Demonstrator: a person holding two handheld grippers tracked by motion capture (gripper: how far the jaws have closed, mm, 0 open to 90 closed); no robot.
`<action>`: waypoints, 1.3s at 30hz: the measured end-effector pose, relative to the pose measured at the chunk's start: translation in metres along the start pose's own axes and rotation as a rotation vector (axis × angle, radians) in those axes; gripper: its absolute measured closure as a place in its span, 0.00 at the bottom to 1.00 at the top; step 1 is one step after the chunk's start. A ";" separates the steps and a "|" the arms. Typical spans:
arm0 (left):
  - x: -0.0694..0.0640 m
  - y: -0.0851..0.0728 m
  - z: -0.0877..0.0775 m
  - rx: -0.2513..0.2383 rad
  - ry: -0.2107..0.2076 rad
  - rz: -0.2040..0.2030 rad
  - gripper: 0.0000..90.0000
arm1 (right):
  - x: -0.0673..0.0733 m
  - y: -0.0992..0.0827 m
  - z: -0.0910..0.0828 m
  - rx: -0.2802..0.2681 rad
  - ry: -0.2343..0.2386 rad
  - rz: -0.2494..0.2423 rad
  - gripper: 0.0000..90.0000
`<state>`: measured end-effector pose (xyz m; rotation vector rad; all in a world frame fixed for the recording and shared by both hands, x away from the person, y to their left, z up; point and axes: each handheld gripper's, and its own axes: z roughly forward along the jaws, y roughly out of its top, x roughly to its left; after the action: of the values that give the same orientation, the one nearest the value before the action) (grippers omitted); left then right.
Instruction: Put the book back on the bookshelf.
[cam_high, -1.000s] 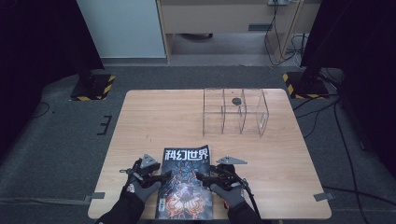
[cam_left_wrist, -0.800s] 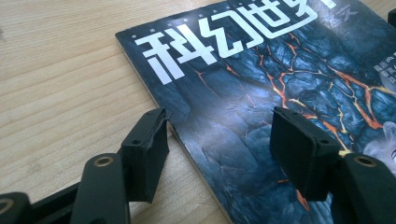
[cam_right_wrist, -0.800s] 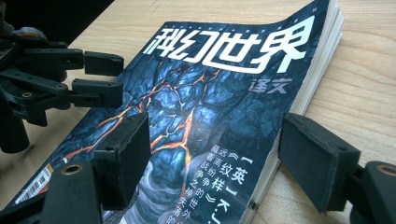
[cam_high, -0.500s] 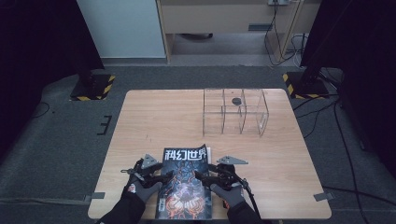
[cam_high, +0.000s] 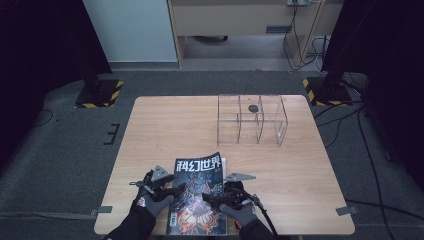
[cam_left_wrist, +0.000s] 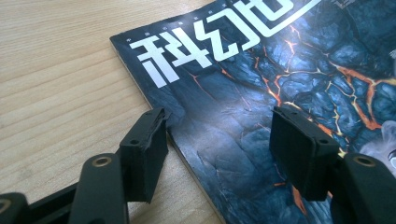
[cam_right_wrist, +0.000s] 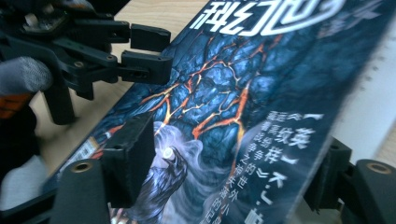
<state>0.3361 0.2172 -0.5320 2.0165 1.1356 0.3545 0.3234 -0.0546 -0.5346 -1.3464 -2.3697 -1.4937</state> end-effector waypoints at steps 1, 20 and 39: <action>0.000 0.000 0.000 0.000 0.000 0.001 0.40 | 0.000 0.001 0.001 0.004 0.000 0.000 0.33; 0.002 0.000 0.000 -0.005 -0.011 0.006 0.39 | -0.016 0.026 0.010 0.105 -0.033 -0.072 0.66; 0.007 0.004 -0.006 -0.028 0.012 -0.029 0.33 | -0.013 0.029 0.002 0.076 -0.027 -0.118 0.93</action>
<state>0.3392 0.2249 -0.5257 1.9740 1.1601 0.3669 0.3515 -0.0565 -0.5209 -1.2387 -2.5357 -1.4050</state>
